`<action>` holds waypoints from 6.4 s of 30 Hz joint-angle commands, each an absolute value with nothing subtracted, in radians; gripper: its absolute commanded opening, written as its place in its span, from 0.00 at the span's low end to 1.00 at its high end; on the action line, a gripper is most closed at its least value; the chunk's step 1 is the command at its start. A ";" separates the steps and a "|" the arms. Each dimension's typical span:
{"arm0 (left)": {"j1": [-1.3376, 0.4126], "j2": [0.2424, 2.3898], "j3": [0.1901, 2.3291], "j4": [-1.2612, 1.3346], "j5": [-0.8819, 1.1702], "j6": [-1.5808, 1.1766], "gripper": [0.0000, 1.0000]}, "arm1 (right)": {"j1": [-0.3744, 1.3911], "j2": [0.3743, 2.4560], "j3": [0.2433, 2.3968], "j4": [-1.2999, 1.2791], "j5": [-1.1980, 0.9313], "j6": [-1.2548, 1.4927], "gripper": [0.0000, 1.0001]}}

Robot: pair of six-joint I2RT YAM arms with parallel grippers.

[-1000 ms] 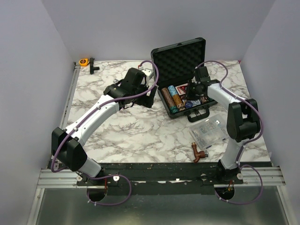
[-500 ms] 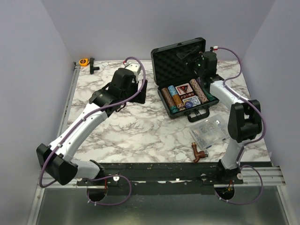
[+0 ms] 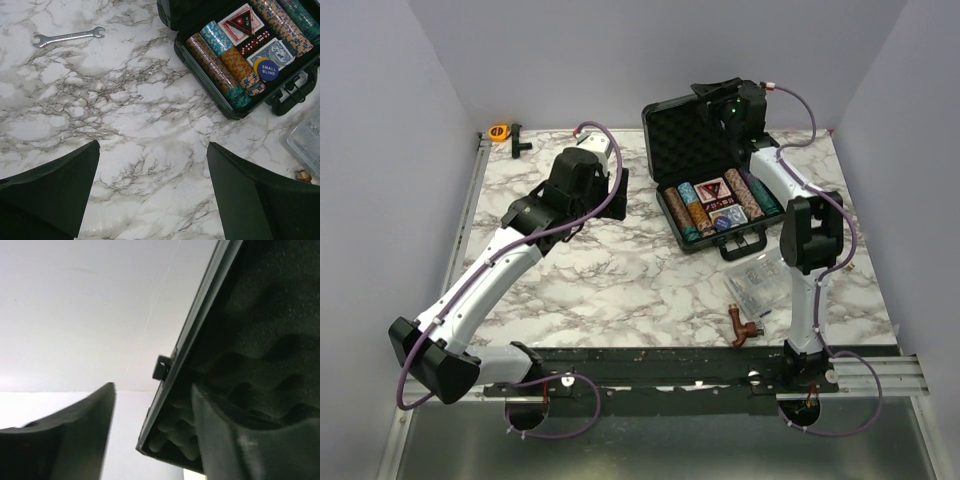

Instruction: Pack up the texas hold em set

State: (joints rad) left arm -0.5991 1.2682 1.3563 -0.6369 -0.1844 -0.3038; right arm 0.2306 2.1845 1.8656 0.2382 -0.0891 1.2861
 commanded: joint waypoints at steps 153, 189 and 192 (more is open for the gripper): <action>-0.670 2.253 1.833 -0.642 0.482 -0.525 0.49 | -0.038 1.461 0.630 0.202 -0.695 1.007 0.06; -0.676 2.238 1.798 -0.630 0.453 -0.535 0.48 | -0.040 1.359 0.635 0.023 -0.397 0.687 0.26; -0.677 2.242 1.801 -0.640 0.449 -0.535 0.48 | -0.039 1.395 0.613 0.089 -0.439 0.711 0.25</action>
State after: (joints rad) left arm -0.6674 2.1754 1.8687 -0.4591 0.5171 -0.5514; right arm -0.0345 1.3586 0.6399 -0.0471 -0.3683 0.7044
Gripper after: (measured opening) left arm 0.480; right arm 0.258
